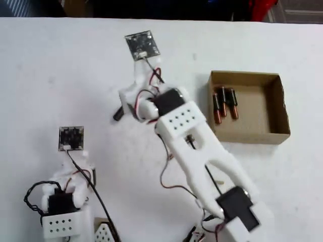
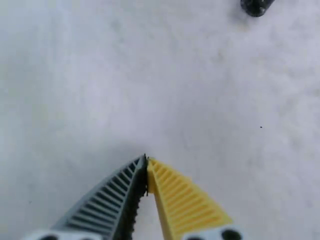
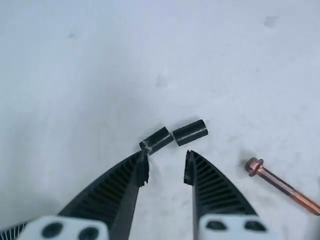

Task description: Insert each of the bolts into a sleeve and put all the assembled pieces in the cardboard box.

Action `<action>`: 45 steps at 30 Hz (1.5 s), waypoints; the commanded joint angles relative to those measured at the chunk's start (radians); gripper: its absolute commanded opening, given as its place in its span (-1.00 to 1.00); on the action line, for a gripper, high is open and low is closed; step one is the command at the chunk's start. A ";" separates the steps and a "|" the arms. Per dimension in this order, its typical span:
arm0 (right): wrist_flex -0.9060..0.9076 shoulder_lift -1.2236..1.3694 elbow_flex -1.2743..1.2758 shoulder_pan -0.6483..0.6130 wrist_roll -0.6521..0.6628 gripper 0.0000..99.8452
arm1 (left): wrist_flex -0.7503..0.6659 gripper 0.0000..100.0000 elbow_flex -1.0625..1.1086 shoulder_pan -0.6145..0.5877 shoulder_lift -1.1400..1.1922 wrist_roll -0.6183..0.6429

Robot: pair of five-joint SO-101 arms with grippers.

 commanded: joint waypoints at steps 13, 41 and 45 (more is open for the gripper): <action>-0.059 0.424 -0.362 -0.016 -0.322 -0.80 | -0.035 -0.95 -0.002 -0.008 -0.010 0.002; 0.076 0.662 -0.555 -0.067 -0.806 -0.80 | -0.057 -0.95 -0.002 -0.010 -0.010 0.002; 0.038 0.711 -0.557 -0.062 -0.806 -0.80 | -0.057 -0.95 -0.002 -0.010 -0.010 0.002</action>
